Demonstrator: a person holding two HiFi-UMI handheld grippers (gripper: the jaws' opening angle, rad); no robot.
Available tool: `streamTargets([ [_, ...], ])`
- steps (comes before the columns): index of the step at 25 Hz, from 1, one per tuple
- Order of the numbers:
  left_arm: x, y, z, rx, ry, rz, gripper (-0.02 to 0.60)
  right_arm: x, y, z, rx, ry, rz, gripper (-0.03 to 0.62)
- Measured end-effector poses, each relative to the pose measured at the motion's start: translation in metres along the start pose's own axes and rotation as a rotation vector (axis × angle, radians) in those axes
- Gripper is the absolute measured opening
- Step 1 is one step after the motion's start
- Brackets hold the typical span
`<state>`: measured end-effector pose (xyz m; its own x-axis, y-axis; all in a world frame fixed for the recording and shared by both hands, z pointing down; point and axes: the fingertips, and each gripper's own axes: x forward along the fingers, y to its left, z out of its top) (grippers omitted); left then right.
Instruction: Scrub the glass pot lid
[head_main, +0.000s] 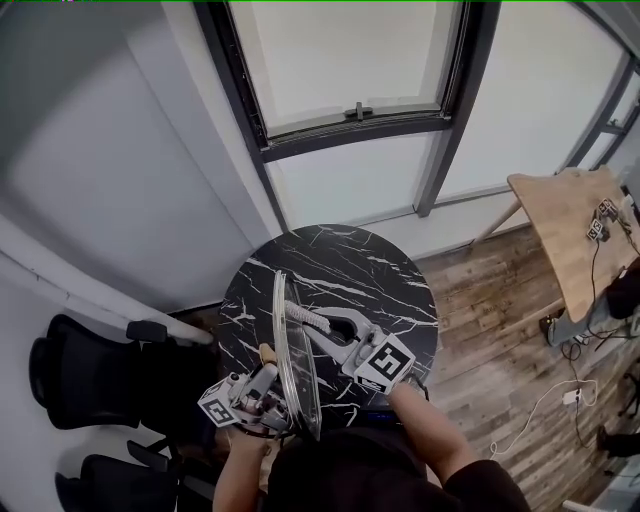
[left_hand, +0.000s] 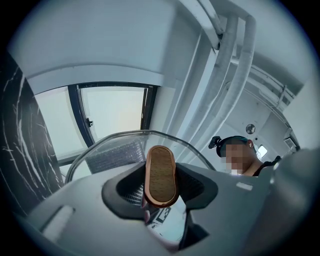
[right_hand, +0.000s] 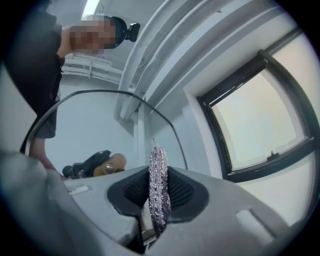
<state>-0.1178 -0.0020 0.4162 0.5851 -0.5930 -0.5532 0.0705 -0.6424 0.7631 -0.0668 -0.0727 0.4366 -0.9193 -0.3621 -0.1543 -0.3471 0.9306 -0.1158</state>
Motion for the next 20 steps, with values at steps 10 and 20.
streamTargets([
  [10, -0.004, -0.004, 0.007, -0.037, -0.073, -0.041, 0.179, 0.002, 0.01, -0.024, 0.055, 0.052, 0.039, 0.074],
  [20, -0.017, 0.0, 0.026, -0.016, -0.115, -0.012, 0.179, -0.067, 0.132, -0.024, 0.175, 0.138, 0.369, 0.074],
])
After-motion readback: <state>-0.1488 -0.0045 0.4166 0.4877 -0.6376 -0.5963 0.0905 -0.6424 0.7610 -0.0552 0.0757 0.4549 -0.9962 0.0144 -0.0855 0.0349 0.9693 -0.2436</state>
